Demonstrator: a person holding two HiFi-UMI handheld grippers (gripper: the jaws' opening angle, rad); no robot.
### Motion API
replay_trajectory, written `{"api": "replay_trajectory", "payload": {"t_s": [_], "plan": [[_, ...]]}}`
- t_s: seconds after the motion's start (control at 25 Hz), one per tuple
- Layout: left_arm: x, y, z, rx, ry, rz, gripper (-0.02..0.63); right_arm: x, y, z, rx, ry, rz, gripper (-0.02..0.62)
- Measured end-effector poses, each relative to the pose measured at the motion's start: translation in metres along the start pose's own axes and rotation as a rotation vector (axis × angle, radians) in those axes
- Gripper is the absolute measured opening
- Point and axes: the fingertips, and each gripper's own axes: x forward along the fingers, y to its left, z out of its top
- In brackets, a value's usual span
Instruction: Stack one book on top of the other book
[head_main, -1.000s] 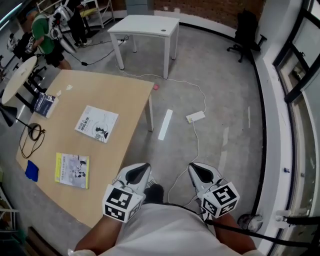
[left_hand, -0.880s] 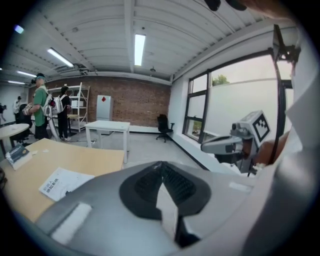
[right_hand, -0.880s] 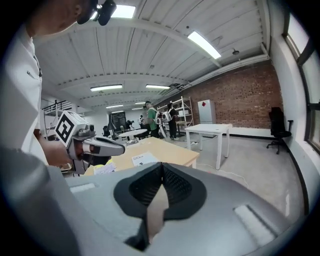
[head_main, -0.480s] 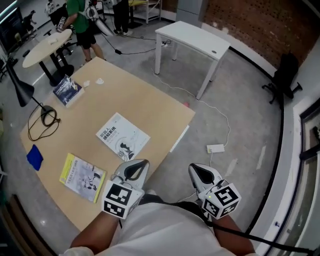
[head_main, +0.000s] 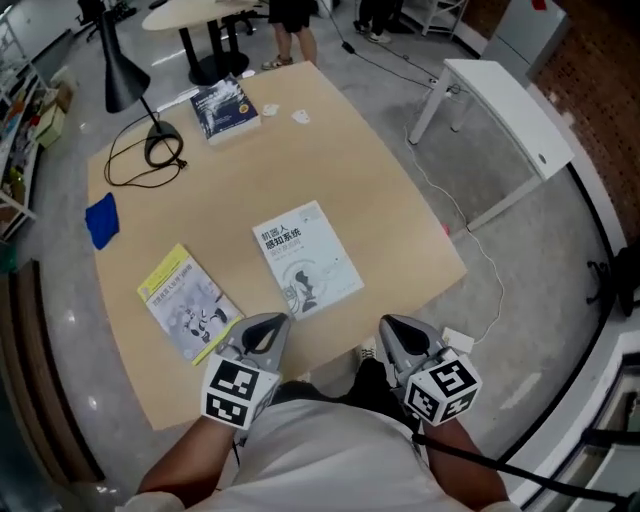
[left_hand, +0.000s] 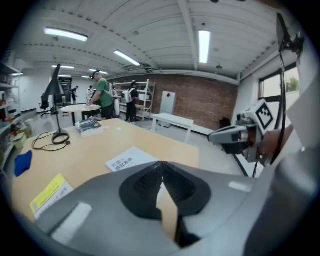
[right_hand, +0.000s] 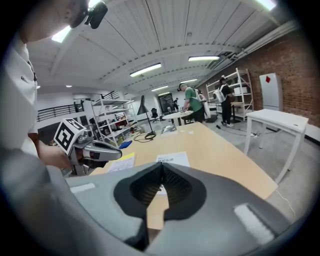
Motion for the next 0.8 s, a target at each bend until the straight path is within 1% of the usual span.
{"api": "replay_trajectory", "payload": {"t_s": [0.12, 0.2, 0.28, 0.32, 0.36, 0.48, 0.56, 0.68, 0.8], "plan": [[0.01, 0.015, -0.022, -0.118, 0.026, 0.123, 0.005, 0.034, -0.018, -0.004, -0.047, 0.064, 0.098, 0.002], [0.023, 0.023, -0.038, -0.244, 0.025, 0.193, 0.005, 0.061, -0.035, -0.018, -0.083, 0.132, 0.152, 0.002], [0.037, 0.025, -0.055, -0.381, 0.017, 0.244, 0.006, 0.088, -0.052, -0.042, -0.108, 0.221, 0.196, 0.002], [0.044, 0.025, -0.062, -0.431, 0.015, 0.271, 0.012, 0.099, -0.06, -0.054, -0.115, 0.261, 0.213, 0.002], [0.051, 0.026, -0.069, -0.465, 0.017, 0.302, 0.043, 0.109, -0.067, -0.064, -0.119, 0.294, 0.226, 0.002], [0.066, 0.028, -0.091, -0.54, 0.042, 0.4, 0.055, 0.132, -0.083, -0.082, -0.12, 0.346, 0.255, 0.002], [0.075, 0.026, -0.104, -0.595, 0.054, 0.442, 0.078, 0.14, -0.088, -0.089, -0.116, 0.361, 0.291, 0.002], [0.085, 0.022, -0.116, -0.672, 0.042, 0.488, 0.11, 0.15, -0.092, -0.097, -0.123, 0.385, 0.349, 0.071], [0.092, 0.022, -0.122, -0.733, 0.019, 0.518, 0.135, 0.159, -0.093, -0.098, -0.103, 0.393, 0.396, 0.092]]}}
